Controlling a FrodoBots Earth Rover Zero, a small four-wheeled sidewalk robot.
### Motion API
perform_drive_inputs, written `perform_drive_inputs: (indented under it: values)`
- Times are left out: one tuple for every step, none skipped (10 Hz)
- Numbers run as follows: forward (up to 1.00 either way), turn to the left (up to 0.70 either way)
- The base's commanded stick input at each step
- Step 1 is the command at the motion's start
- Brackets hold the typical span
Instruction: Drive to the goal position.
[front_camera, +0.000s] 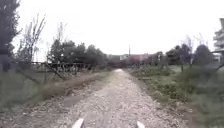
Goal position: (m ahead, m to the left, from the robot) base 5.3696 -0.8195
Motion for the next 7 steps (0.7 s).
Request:
perform_drive_inputs:
  values:
    - [0.70,0.00]
    - [0.70,0.00]
    - [0.70,0.00]
    - [0.70,0.00]
    - [0.70,0.00]
    - [0.70,0.00]
    - [0.70,0.00]
